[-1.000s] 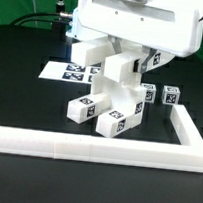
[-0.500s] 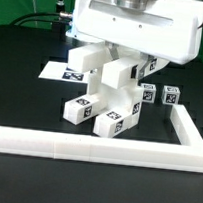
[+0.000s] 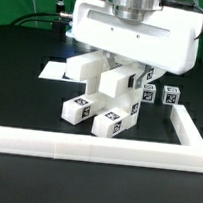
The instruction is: Assemble chair
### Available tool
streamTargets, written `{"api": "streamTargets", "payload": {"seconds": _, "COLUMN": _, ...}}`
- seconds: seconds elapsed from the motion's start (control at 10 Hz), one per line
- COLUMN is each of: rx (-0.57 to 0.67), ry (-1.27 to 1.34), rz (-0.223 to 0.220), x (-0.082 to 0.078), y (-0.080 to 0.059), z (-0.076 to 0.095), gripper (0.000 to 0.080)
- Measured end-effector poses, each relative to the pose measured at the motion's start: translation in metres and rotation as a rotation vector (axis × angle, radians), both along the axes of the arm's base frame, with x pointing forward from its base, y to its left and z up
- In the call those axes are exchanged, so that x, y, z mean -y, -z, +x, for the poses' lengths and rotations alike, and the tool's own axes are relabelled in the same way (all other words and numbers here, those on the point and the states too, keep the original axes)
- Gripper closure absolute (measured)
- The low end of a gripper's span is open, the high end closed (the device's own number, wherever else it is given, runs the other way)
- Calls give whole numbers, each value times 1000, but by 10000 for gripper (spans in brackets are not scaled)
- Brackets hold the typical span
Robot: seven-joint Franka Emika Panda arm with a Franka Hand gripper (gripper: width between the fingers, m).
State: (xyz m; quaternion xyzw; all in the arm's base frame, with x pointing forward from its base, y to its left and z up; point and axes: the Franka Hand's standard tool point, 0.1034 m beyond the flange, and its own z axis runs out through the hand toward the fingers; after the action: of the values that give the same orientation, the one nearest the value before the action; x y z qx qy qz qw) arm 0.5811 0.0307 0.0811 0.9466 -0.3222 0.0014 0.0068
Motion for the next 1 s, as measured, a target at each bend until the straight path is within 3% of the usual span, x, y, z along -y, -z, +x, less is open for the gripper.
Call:
{"api": "streamTargets", "payload": {"seconds": 0.1, "rx": 0, "ry": -3, "rz": 0, "x": 0, "y": 0, "z": 0, "gripper": 515}}
{"api": "streamTargets", "payload": {"seconds": 0.2, "rx": -1, "ry": -8, "rz": -1, "x": 2, "y": 0, "z": 0, "gripper": 433}}
{"api": "streamTargets", "payload": {"seconds": 0.3, "rx": -1, "ry": -11, "rz": -1, "x": 2, "y": 0, "z": 0, "gripper": 295}}
{"api": "streamTargets", "payload": {"seconds": 0.4, "rx": 0, "ry": -14, "rz": -1, "x": 2, "y": 0, "z": 0, "gripper": 295}}
{"api": "streamTargets", "payload": {"seconds": 0.5, "rx": 0, "ry": -19, "rz": -1, "x": 3, "y": 0, "z": 1, "gripper": 181}}
{"api": "streamTargets", "payload": {"seconds": 1.0, "rx": 7, "ry": -24, "rz": -4, "x": 8, "y": 0, "z": 4, "gripper": 151}}
